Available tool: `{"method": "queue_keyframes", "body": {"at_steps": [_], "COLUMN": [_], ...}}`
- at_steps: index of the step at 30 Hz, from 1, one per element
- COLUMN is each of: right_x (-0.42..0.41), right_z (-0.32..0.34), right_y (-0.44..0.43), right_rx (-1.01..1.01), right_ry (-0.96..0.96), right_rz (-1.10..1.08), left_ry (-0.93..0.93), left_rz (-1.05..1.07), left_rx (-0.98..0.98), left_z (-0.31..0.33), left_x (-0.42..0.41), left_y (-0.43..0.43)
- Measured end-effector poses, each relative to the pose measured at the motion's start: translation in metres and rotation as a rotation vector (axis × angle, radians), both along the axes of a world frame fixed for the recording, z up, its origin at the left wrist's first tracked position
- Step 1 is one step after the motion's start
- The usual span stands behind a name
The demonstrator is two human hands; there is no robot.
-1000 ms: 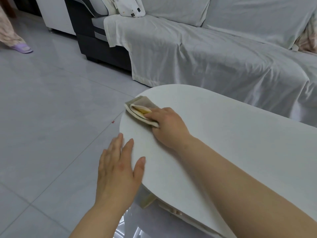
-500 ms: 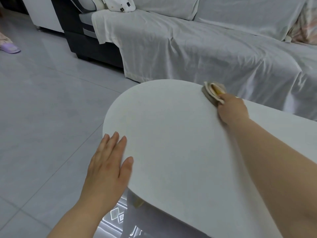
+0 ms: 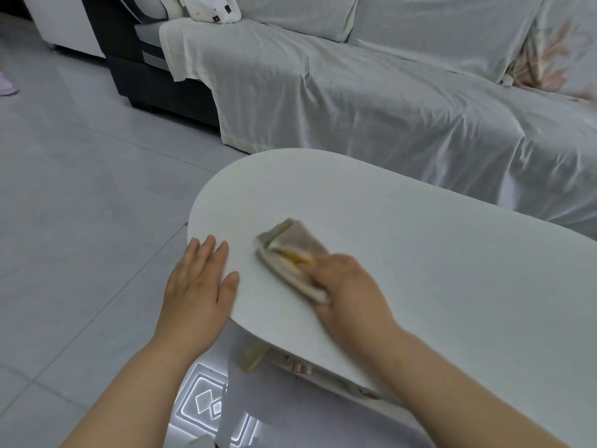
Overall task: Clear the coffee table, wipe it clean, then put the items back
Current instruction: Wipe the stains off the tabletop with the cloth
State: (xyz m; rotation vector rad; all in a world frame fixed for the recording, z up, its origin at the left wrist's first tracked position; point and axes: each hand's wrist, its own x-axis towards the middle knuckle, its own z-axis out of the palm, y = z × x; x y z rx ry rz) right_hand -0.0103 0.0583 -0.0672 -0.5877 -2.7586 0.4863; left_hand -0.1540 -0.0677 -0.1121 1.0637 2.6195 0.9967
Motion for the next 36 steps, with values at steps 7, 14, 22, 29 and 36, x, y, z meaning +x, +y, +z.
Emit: {"method": "queue_keyframes", "body": {"at_steps": [7,14,22,29,36], "right_x": [0.064,0.065,0.11,0.155,0.135], "right_z": [0.008,-0.003,0.006,0.015,0.025], "right_y": [0.023,-0.03,-0.013,0.006,0.01], "right_rx": [-0.061,-0.025,-0.027,0.18,0.163], "right_ry": [-0.036,-0.01,-0.045,-0.395,-0.509], "right_rz": [-0.192,-0.19,-0.142,-0.552,-0.519], "left_ry": [0.002,-0.007,0.025,0.058,0.188], "left_rz": [-0.009,0.016,-0.006,-0.008,-0.029], "left_rx": [-0.026,0.009,-0.03,-0.086,-0.205], "left_z": [0.001,0.0,-0.003,0.0,0.016], "left_x": [0.009,0.014,0.011,0.011,0.032], "left_y": [-0.009,-0.008,-0.01,-0.009,-0.005]}}
